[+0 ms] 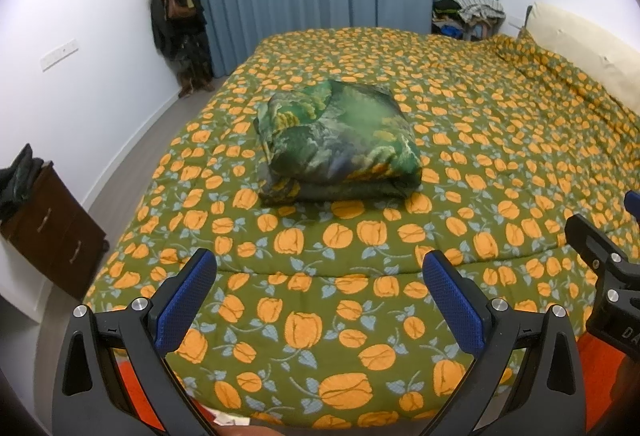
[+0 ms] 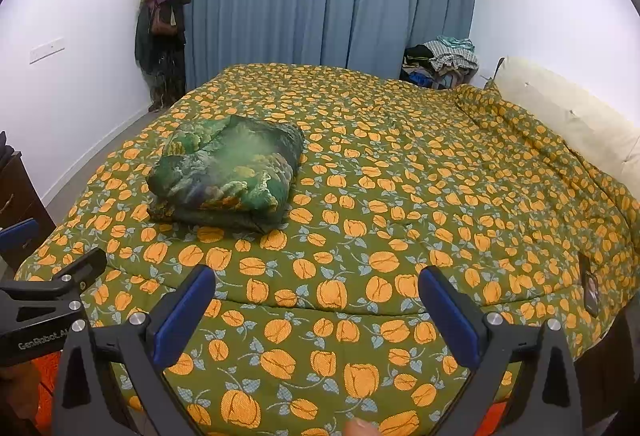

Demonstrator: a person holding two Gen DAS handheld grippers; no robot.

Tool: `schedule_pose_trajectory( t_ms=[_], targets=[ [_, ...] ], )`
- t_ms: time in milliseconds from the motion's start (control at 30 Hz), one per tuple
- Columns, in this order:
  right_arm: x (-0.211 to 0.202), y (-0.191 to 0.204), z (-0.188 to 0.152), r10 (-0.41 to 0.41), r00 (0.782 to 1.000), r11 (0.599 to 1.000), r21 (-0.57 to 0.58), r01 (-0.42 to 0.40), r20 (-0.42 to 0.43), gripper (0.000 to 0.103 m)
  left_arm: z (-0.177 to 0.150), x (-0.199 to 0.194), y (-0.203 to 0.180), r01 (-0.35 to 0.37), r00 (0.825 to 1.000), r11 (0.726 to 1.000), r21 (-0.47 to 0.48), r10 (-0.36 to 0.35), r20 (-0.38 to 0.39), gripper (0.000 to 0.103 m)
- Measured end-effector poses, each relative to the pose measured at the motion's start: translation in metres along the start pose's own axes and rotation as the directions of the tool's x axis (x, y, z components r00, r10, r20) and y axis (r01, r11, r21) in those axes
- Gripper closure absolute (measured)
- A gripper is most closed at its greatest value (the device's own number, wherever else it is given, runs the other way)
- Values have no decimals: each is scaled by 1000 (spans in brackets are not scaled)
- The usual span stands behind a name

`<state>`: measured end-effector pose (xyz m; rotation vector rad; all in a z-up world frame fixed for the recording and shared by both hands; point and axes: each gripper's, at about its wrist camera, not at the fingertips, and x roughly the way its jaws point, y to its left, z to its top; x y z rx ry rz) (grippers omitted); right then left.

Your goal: Fold large clothes

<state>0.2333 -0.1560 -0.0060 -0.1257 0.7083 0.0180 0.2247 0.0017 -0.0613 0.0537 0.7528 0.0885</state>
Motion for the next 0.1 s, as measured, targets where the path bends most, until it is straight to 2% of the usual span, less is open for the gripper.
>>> schedule_pose_trajectory(
  t_ms=[100],
  targets=[
    [1,-1,0,-1,1000,1000,5,1,-2,0,0,0,1,0,1000,1000,9,0,10,0]
  ],
)
